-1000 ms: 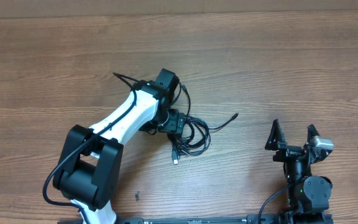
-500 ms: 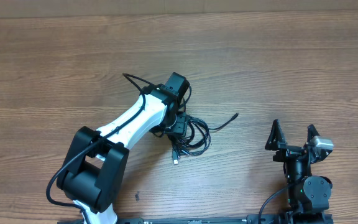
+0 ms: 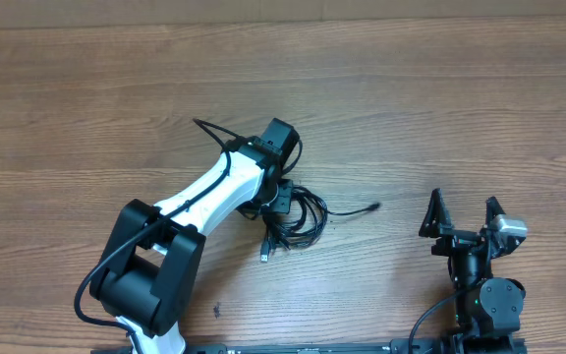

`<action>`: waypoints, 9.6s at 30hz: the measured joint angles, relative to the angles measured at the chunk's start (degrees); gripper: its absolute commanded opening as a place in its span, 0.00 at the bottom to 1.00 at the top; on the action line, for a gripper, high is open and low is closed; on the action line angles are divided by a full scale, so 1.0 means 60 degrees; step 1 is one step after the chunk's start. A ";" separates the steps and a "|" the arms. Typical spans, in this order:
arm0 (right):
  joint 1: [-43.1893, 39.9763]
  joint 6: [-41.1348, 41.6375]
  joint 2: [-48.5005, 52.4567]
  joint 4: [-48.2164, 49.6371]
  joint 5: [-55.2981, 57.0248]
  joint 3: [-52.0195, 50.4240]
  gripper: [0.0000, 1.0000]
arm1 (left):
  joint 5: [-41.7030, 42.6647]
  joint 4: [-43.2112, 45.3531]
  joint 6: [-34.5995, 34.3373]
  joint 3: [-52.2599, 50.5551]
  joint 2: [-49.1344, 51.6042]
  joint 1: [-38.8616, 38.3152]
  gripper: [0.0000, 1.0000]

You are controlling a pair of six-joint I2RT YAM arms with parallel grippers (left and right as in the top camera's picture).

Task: Untangle cables

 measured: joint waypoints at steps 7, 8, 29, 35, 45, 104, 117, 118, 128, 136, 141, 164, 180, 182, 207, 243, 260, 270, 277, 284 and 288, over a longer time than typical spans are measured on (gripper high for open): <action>0.0000 0.0004 0.0000 -0.0004 -0.0004 0.0000 1.00 | -0.0004 -0.0036 0.0310 0.0015 -0.0004 0.0000 0.04; 0.0000 0.0000 -0.0004 -0.0004 0.0000 0.0000 1.00 | -0.0011 -0.0113 0.0430 0.0062 -0.0011 0.0000 0.04; 0.0000 0.0000 0.0000 -0.0004 -0.0004 0.0000 1.00 | -0.0940 -0.0543 0.6339 0.0627 -0.2936 0.0000 0.04; 0.0000 0.0000 0.0000 -0.0007 0.0000 0.0000 1.00 | -0.1016 -0.0557 0.7501 0.0627 -0.2936 0.0000 0.04; 0.0000 0.0004 0.0000 0.0026 -0.0685 0.0000 1.00 | -0.1432 -0.0648 0.8484 0.0627 -0.2936 0.0000 0.04; 0.2095 -0.1129 1.1606 -0.1668 -0.9799 0.6062 0.76 | 0.1013 -0.0437 0.5541 0.0630 -0.2936 0.0000 0.04; 0.2823 -0.1224 1.1606 -0.1468 -0.7905 0.6062 0.64 | 0.1599 -0.0441 0.4539 0.0630 -0.2936 0.0000 0.04; 0.2823 -0.1217 1.1606 -0.1468 -0.7843 0.6062 0.64 | 0.1705 -0.0441 0.4492 0.0630 -0.2936 0.0000 0.04; 0.2823 -0.1198 1.1606 -0.1497 -0.7235 0.6062 0.52 | 0.2193 -0.0652 0.4448 0.0630 -0.2936 0.0000 0.04; 0.2823 -0.1217 1.1606 -0.1585 -0.7027 0.6062 0.49 | 0.2772 -0.0510 0.4430 0.0630 -0.2936 0.0000 0.04; 0.2823 -0.1217 1.1606 -0.1610 -0.6987 0.6062 0.49 | 0.3552 -0.0251 0.4379 0.0630 -0.2936 0.0000 0.04; 0.2816 -0.1213 1.1839 -0.1625 -0.6535 0.6062 0.04 | 0.3384 -0.0011 0.3774 0.0630 -0.2936 -0.0018 0.04; 0.2830 -0.1209 1.1930 -0.1045 -0.7450 0.6069 0.04 | 0.0994 -0.0295 0.1603 0.0630 -0.3009 -0.0270 0.04; 0.2830 -0.1209 1.1959 -0.0889 -0.7610 0.6069 0.04 | 0.0805 -0.0313 0.1322 0.0630 -0.3031 -0.0270 0.04; 0.2816 -0.0882 1.2050 0.0488 -0.9271 0.6069 0.04 | -0.0109 -0.0801 0.0801 0.0696 -0.3184 -0.0266 0.04; 0.0750 0.1027 1.2050 -0.0736 -1.0265 0.6069 0.04 | -0.1993 -0.2146 0.0441 0.0933 -0.3180 -0.0372 0.04; -0.0925 0.1042 1.2029 -0.2284 -0.8419 0.6069 0.04 | -0.3942 -0.2790 0.0222 0.0823 -0.3155 0.0718 0.04; -0.0925 0.1035 1.2029 -0.2295 -0.8229 0.6069 0.11 | -0.3927 -0.2426 0.0222 0.0820 -0.3155 0.0674 0.04; -0.0925 0.0656 1.2029 -0.2291 -0.8692 0.6069 0.42 | -0.3024 -0.1800 0.0510 0.0805 -0.3155 0.0674 0.04; -0.0656 -0.0546 1.2029 -0.2499 -0.9479 0.6069 0.49 | -0.1639 -0.1206 0.1446 0.0805 -0.3155 0.0674 0.04; 0.0062 -0.1330 1.2021 -0.2521 -0.9559 0.6069 0.50 | -0.0273 -0.0656 0.2262 0.0790 -0.3155 0.0674 0.04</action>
